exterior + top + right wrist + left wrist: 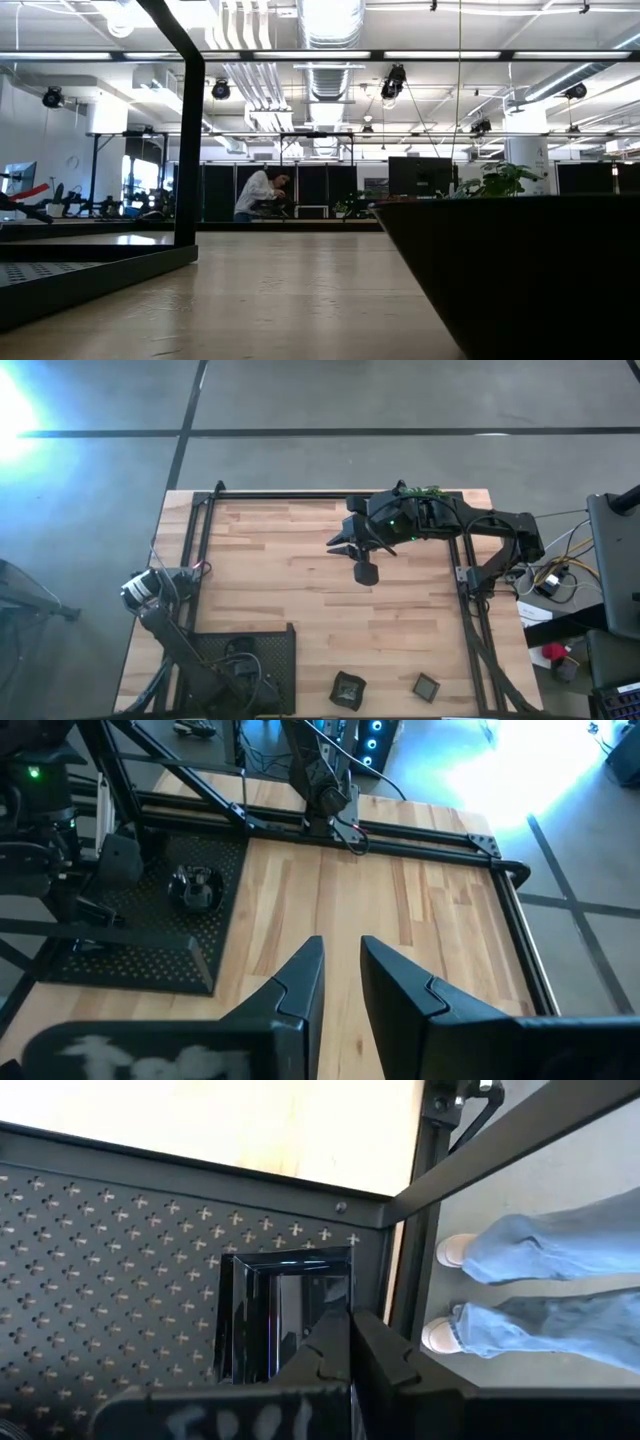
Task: Pick & Place Mini shaped plates
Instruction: Stack the black square plate on the black square plate on the shelf, then stack the black distorted square plate on the black distorted square plate on the shelf
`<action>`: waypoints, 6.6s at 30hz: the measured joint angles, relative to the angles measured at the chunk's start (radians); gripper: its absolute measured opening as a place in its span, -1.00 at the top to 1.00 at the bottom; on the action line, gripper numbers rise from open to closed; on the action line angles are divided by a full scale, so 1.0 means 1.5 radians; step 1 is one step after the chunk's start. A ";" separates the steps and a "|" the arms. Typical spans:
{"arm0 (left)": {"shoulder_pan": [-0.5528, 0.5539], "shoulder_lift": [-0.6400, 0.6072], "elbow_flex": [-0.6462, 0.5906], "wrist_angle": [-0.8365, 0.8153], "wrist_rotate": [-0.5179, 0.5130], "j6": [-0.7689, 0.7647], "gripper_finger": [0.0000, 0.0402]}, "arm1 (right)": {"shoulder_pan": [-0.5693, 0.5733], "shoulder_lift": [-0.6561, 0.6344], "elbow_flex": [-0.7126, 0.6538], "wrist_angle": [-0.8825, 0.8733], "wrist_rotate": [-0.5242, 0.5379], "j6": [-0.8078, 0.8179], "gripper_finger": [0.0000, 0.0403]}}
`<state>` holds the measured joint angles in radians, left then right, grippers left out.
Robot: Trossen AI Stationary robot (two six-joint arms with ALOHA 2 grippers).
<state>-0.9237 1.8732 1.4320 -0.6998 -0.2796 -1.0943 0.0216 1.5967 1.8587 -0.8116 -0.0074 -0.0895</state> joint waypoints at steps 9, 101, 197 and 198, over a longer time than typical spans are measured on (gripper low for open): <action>0.001 0.000 -0.020 0.000 -0.001 -0.003 1.00 | 0.000 0.000 0.000 0.000 0.000 0.000 0.69; 0.027 -0.345 -0.020 -0.267 -0.460 0.104 0.58 | 0.346 0.041 -0.557 0.393 -0.056 0.440 0.69; 0.259 -0.352 -0.020 -0.082 -0.457 0.359 0.58 | 0.107 0.080 -0.122 0.005 0.320 0.210 0.96; 0.273 -0.352 -0.020 -0.082 -0.449 0.340 0.58 | 0.107 0.082 -0.118 0.007 0.323 0.205 0.96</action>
<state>-0.5149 1.3457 1.4019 -0.8226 -0.9538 -0.5848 0.1814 1.7190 1.6819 -0.8011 0.4772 0.2176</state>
